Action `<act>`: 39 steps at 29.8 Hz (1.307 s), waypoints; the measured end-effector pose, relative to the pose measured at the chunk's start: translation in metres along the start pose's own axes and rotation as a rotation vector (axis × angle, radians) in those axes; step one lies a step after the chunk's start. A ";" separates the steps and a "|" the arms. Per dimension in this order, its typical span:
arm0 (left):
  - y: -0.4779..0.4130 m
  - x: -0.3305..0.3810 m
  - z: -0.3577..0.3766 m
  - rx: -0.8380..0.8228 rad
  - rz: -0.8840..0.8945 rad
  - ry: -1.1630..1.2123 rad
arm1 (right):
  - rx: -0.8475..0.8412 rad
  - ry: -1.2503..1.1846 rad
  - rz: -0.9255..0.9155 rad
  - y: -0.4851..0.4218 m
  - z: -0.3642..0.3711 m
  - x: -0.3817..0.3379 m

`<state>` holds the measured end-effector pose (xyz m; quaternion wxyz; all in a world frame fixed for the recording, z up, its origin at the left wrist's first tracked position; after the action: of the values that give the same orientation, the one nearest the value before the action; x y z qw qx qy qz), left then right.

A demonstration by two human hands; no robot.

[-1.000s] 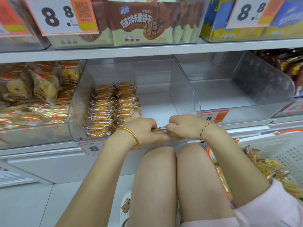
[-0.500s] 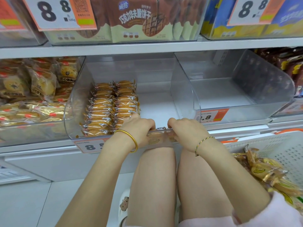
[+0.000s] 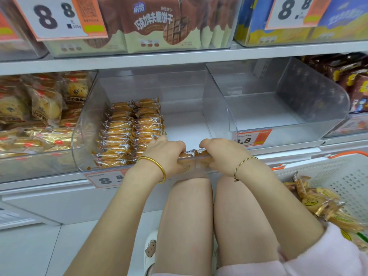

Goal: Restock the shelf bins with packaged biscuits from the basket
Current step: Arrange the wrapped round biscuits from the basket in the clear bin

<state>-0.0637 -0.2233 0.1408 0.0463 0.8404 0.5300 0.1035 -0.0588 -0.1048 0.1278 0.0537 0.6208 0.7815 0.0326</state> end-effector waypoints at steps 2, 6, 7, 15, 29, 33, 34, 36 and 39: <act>0.001 0.003 0.001 -0.003 0.011 -0.006 | 0.011 -0.005 0.000 0.001 0.001 0.000; 0.002 0.006 0.003 0.037 0.017 -0.056 | 0.048 0.015 -0.008 0.004 0.003 -0.006; 0.002 0.006 0.003 0.058 0.015 -0.068 | 0.073 0.019 -0.002 0.005 0.003 -0.006; 0.013 0.012 0.001 0.231 -0.035 -0.099 | 0.210 0.128 0.024 0.019 -0.001 -0.009; 0.002 0.013 0.006 0.147 -0.049 -0.116 | 0.074 0.057 0.021 0.006 -0.001 -0.003; 0.010 0.020 -0.004 0.190 -0.046 -0.066 | 0.119 -0.066 0.019 0.021 -0.017 -0.002; 0.014 0.025 -0.009 0.240 -0.029 -0.036 | 0.153 -0.154 0.023 0.031 -0.025 0.002; 0.029 0.038 -0.021 0.434 0.052 0.037 | 0.285 -0.334 0.034 0.061 -0.045 0.014; 0.043 0.065 -0.028 0.627 0.209 0.242 | 0.414 -0.577 0.098 0.113 -0.055 0.044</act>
<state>-0.0049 -0.1847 0.1842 -0.2880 0.8451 0.4488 0.0386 0.0334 -0.0352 0.1932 0.1436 0.6390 0.6933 -0.3006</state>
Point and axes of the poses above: each hand's wrist, its own y-axis away from the middle knuckle, its own z-axis out of the palm, x = y × z, the point moved 7 cm from there along -y, towards the middle knuckle
